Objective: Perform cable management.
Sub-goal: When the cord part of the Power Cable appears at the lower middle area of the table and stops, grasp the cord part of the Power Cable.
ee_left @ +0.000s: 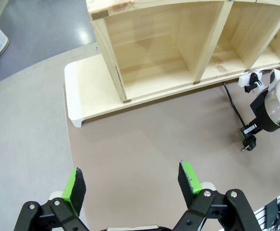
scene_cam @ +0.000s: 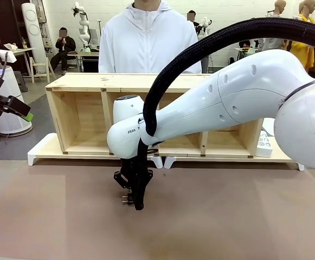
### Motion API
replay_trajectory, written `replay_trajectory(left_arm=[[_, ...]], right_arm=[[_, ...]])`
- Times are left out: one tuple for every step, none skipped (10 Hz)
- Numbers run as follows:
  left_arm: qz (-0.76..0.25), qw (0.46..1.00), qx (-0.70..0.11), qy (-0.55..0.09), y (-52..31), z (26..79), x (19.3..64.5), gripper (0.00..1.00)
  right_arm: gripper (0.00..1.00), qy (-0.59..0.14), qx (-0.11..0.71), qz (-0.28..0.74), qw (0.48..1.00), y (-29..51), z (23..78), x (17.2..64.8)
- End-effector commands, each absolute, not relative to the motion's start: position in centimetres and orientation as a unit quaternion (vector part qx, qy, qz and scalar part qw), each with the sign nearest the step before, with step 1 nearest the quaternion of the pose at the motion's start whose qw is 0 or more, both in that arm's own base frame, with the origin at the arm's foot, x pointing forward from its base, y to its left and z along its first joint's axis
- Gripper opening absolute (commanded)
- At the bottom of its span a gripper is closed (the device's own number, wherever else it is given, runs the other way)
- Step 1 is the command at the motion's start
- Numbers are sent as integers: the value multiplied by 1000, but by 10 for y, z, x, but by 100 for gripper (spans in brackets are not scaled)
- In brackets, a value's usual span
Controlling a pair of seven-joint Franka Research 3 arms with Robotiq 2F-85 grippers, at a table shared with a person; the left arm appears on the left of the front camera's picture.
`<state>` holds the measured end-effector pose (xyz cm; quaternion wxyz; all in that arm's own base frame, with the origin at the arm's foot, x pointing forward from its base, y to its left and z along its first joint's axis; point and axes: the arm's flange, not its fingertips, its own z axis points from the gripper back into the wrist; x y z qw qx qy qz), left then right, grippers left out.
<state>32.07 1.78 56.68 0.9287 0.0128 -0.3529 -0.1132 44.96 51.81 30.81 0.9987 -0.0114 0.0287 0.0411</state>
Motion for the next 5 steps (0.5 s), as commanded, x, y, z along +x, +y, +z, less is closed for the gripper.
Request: replay_trajectory(left_arm=[[-113, 928, 13, -356, 18, 566, 322, 100], [-113, 928, 13, -356, 18, 566, 322, 100], [-113, 928, 13, -356, 18, 566, 322, 100], [-113, 928, 13, -356, 18, 566, 322, 100], [-113, 928, 13, -356, 18, 566, 322, 100]], right_arm=[[0, 29, -25, 35, 999, 523, 300, 448], [0, 30, -26, 35, 999, 524, 300, 448], [0, 30, -27, 34, 999, 524, 300, 447], [0, 30, -28, 34, 999, 524, 300, 448], [0, 30, -27, 34, 999, 524, 301, 448]])
